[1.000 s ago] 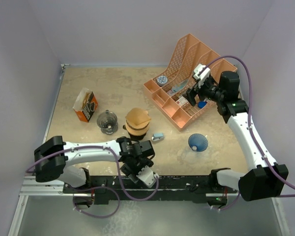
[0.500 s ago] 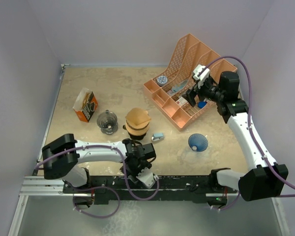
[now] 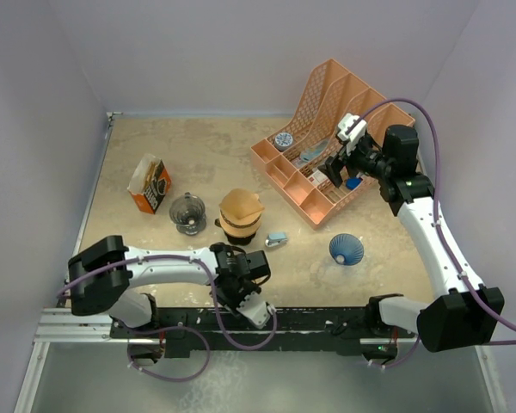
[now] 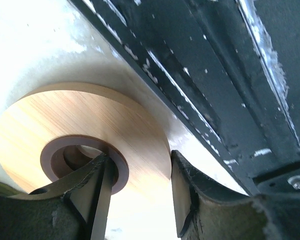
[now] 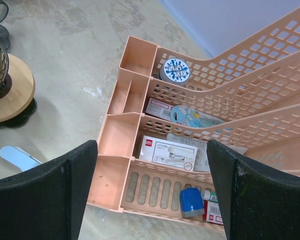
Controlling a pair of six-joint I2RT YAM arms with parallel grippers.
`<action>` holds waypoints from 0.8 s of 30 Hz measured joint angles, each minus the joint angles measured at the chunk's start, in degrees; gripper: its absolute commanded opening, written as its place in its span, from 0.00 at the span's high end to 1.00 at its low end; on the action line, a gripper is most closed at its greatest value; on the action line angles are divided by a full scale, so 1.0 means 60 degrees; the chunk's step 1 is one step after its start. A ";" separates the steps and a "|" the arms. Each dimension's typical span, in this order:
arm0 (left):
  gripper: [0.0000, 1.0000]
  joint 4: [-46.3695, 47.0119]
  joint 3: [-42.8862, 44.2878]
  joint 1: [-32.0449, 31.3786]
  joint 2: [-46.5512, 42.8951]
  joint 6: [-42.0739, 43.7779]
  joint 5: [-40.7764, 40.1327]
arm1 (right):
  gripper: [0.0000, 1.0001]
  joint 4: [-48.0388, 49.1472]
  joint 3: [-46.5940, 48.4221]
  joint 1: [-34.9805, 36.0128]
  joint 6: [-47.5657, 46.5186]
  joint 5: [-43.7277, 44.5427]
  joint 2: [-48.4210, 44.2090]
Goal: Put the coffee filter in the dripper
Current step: Pick up the dripper holder from the center of the board, then place the dripper holder onto the coffee server.
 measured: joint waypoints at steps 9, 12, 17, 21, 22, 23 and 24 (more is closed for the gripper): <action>0.69 -0.1486 0.0270 0.0142 -0.1209 -0.0597 -0.0492 | 0.08 -0.0033 0.0000 0.0000 -0.0036 -0.0004 0.0025; 0.69 -0.1883 0.0288 0.0550 -0.1676 -0.0780 -0.0634 | 0.08 -0.0033 0.0018 0.0000 -0.0073 -0.0007 0.0138; 0.69 -0.2492 0.0306 0.1749 -0.2714 -0.0929 -0.0750 | 0.08 -0.0087 0.0033 0.0000 -0.0142 -0.0033 0.0372; 0.70 -0.2856 0.0353 0.2594 -0.3759 -0.1122 -0.0882 | 0.08 -0.0146 0.0055 0.0000 -0.0178 -0.0098 0.0423; 0.70 -0.2940 0.0393 0.2823 -0.4014 -0.1224 -0.0936 | 0.08 -0.0160 0.0091 0.0000 -0.0182 -0.0138 0.0437; 0.71 -0.2987 0.0444 0.2980 -0.4167 -0.1275 -0.0991 | 0.08 -0.0168 0.0120 0.0000 -0.0197 -0.0168 0.0448; 0.71 -0.3024 0.0510 0.3158 -0.4324 -0.1351 -0.1075 | 0.08 -0.0178 0.0175 0.0000 -0.0204 -0.0193 0.0455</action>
